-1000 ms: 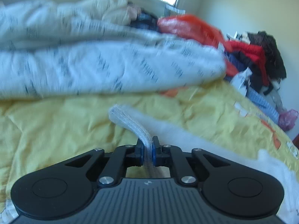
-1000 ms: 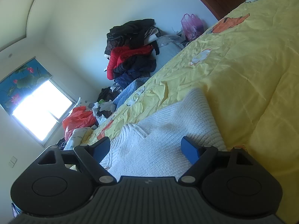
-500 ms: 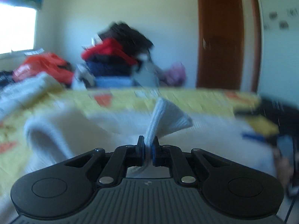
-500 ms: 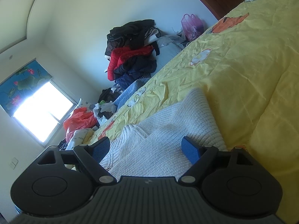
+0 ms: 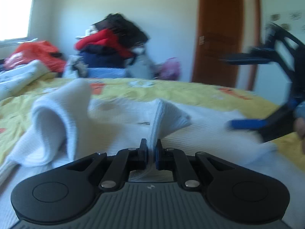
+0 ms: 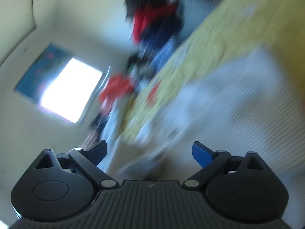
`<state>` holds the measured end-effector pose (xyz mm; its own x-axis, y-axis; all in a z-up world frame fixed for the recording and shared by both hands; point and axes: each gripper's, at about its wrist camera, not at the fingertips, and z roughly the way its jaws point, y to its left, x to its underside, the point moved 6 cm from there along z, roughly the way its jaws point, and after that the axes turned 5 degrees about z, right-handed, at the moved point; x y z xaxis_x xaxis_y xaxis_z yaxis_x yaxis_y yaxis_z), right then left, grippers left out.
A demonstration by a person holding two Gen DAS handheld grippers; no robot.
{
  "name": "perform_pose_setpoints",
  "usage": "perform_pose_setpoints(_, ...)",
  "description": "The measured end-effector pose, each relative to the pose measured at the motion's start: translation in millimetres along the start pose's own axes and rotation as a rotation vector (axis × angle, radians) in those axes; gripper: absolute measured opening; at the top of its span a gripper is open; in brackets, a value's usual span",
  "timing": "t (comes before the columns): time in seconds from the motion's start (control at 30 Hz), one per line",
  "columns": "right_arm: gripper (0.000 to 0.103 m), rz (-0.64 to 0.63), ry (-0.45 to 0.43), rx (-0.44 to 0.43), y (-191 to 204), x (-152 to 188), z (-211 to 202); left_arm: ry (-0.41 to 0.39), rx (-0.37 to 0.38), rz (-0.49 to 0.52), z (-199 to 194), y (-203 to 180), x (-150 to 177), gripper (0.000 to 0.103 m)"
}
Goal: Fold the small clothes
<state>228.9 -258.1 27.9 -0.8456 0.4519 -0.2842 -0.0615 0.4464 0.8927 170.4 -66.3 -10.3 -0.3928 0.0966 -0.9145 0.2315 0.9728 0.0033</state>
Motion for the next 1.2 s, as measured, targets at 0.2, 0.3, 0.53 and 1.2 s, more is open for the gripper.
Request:
perform_pose_setpoints(0.2, 0.094, 0.065, 0.084, 0.062, -15, 7, 39, -0.051, 0.122, -0.037, -11, 1, 0, 0.079)
perform_pose_setpoints(0.3, 0.093, 0.099, 0.074, 0.064, -19, 9, 44, -0.153, 0.096, -0.091, -26, 10, -3, 0.099)
perform_pose_setpoints(0.53, 0.092, 0.06, 0.111, 0.098, -13, 19, 49, -0.283, -0.036, -0.084, -75, 22, -5, 0.099)
perform_pose_setpoints(1.2, 0.011, -0.202, 0.006, 0.267, 5, 30, 71, -0.004, -0.04, -0.554, -43, 108, 38, 0.101)
